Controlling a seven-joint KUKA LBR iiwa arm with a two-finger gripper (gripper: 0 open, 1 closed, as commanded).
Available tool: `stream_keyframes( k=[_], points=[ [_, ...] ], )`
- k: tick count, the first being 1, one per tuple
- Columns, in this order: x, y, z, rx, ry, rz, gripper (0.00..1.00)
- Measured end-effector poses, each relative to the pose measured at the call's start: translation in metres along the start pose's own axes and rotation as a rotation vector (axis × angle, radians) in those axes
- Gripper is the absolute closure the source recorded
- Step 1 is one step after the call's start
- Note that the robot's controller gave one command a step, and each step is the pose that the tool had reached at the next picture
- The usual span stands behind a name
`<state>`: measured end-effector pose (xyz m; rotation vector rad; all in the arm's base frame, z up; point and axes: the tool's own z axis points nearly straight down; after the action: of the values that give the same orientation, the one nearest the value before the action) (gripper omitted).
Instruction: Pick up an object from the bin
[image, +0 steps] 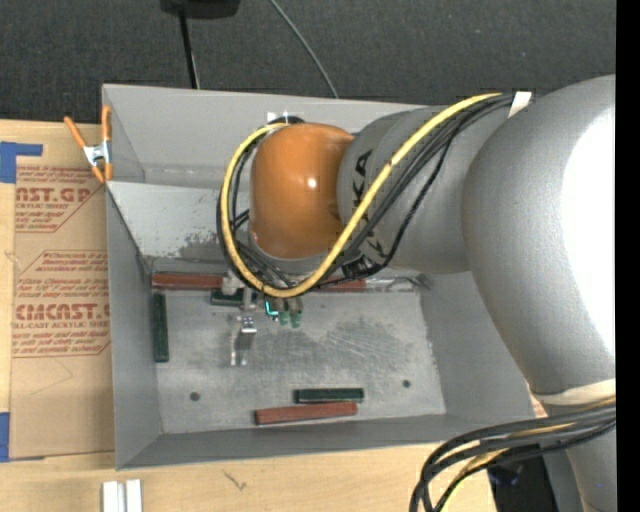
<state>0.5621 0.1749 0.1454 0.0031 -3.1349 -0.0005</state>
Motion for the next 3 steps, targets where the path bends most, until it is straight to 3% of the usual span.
stream_keyframes(
  k=[1, 2, 3],
  points=[
    [-0.002, -0.001, -0.005, -0.001, -0.007, 0.002, 0.00],
    [-0.021, -0.038, 0.050, -0.003, -0.012, 0.091, 0.00],
    [-0.025, -0.046, 0.061, -0.005, -0.015, 0.114, 0.00]
  ],
)
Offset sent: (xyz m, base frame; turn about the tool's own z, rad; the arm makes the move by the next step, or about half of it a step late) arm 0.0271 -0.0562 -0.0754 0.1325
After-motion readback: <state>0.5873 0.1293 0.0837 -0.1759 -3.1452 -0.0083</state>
